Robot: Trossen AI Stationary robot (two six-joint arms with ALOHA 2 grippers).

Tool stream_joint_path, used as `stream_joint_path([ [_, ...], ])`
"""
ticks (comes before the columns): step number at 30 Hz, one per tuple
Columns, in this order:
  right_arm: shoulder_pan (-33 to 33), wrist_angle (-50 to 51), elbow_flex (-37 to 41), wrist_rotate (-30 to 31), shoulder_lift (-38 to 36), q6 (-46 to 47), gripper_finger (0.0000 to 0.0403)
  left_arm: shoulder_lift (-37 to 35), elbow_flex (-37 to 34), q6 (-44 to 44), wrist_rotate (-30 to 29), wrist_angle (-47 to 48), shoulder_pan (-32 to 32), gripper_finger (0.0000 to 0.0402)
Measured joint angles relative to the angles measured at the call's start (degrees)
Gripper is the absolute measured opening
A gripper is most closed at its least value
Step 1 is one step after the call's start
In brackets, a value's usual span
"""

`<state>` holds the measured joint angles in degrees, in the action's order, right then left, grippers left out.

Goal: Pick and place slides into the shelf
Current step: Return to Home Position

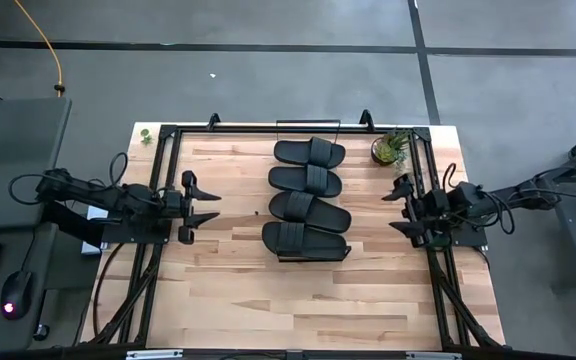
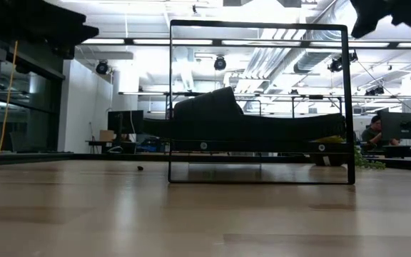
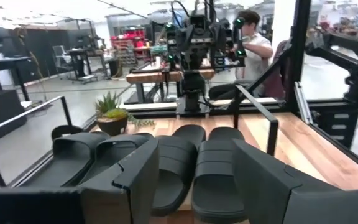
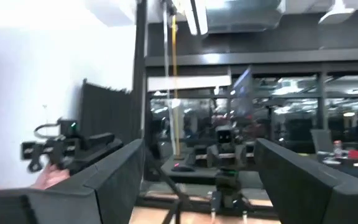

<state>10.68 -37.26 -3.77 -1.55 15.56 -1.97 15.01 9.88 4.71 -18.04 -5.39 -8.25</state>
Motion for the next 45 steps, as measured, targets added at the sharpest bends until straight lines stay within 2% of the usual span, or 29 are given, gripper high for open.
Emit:
stream_joint_path([
  [4, 0.0, -4.63, 3.13, 1.55, -0.84, -0.96, 0.0293, -0.88, -1.96, -0.01, -1.8, -1.84, 0.0, 0.0184],
  [14, 0.0, -2.6, 3.19, 1.48, -1.1, -1.54, 0.0293, -5.26, -6.44, -1.18, -4.26, -2.23, 0.02, 0.0184],
  [17, -0.02, -0.81, 3.19, 1.66, -1.08, -1.73, 0.0293, -7.18, -8.53, -2.63, -2.84, -2.29, 0.0, 0.0184],
  [24, -0.02, 0.9, 3.19, 5.0, -1.08, -1.95, 0.0293, -9.95, -9.41, -2.46, -2.89, 0.27, 0.0, 0.0184],
  [39, -1.42, 22.33, 3.19, 6.07, -1.06, -1.03, 0.0293, -8.09, -9.37, 1.0, -2.0, 1.73, -0.02, 0.0184],
  [45, -1.42, 28.69, 3.19, 9.7, -1.06, -1.03, 0.0293, -6.39, -9.36, 1.06, -2.04, 1.75, -0.02, 0.0184],
])
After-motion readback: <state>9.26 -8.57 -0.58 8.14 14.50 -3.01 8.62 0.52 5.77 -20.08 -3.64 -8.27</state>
